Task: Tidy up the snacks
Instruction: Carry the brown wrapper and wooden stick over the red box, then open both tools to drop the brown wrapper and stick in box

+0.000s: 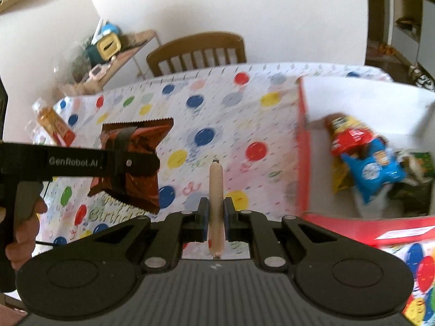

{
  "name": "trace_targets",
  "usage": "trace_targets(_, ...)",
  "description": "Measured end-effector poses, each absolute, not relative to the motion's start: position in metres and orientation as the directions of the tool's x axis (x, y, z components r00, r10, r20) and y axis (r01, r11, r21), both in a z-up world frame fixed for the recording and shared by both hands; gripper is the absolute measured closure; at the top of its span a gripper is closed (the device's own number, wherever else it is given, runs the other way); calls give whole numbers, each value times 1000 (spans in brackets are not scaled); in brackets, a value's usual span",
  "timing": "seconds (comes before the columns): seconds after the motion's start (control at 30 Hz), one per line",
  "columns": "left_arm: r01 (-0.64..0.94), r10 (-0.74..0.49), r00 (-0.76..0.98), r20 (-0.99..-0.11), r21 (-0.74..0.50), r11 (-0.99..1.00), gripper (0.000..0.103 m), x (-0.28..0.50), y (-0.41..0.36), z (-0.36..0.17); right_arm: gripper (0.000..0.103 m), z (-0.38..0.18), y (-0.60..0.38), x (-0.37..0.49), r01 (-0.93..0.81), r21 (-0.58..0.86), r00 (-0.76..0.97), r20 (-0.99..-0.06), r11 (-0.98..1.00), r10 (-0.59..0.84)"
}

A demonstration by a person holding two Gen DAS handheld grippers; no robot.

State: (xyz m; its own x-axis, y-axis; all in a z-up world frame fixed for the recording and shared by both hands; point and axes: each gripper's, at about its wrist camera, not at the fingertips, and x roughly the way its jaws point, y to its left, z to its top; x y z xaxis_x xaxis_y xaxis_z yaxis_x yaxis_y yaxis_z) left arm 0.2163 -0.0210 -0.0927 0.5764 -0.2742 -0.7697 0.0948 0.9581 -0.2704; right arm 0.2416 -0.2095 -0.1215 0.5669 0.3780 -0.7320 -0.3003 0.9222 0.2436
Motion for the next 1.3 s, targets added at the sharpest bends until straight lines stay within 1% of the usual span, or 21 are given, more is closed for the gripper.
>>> trace_targets(0.27, 165, -299, 591, -749, -251, 954, 61, 216, -75, -71, 93, -108, -262, 239, -262, 244, 614, -705, 934, 356)
trace_targets(0.57, 223, -323, 571, -755, -236, 946, 61, 226, -145, -65, 92, -100, -335, 251, -209, 235, 653, -689, 949, 314)
trace_targets(1.0, 267, -326, 523, -788, -211, 940, 61, 272, -249, -79, 93, -131, -436, 295, -60, 188, 665, -725, 980, 180)
trace_targets(1.1, 283, -317, 509, -800, -192, 940, 61, 289, -273, -84, 93, -141, -443, 305, -57, 182, 650, -739, 982, 175)
trace_targets(1.3, 309, -258, 485, -835, -112, 944, 61, 324, -310, -101, 92, -158, -434, 313, -110, 159, 622, -759, 981, 192)
